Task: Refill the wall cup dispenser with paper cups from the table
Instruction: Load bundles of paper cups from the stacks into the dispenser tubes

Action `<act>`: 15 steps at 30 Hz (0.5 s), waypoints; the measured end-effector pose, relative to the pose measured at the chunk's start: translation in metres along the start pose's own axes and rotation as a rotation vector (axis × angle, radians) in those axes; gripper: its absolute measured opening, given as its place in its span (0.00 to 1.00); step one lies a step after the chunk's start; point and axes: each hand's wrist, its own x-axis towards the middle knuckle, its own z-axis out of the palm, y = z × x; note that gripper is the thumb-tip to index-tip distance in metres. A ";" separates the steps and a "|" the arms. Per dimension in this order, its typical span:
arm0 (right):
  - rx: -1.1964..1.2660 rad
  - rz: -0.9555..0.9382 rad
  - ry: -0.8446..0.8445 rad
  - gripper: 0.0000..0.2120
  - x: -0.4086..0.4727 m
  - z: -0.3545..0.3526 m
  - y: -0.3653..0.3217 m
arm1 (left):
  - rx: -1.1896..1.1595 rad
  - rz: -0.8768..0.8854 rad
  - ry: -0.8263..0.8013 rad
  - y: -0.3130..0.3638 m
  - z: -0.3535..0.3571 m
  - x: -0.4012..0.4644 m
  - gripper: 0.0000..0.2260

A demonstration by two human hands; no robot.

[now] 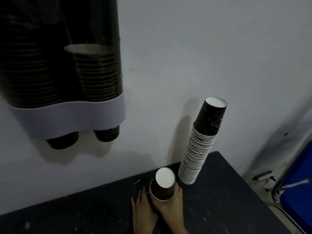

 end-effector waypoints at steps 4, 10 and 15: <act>0.039 -0.067 0.032 0.39 0.006 -0.013 -0.021 | -0.110 -0.006 -0.044 0.002 -0.005 -0.004 0.49; -0.042 -0.097 0.069 0.37 0.006 -0.041 -0.048 | -0.661 0.080 0.380 0.025 -0.061 -0.043 0.30; -0.595 -0.249 -0.166 0.34 -0.009 -0.069 -0.096 | -1.076 0.302 0.325 0.076 -0.124 -0.089 0.21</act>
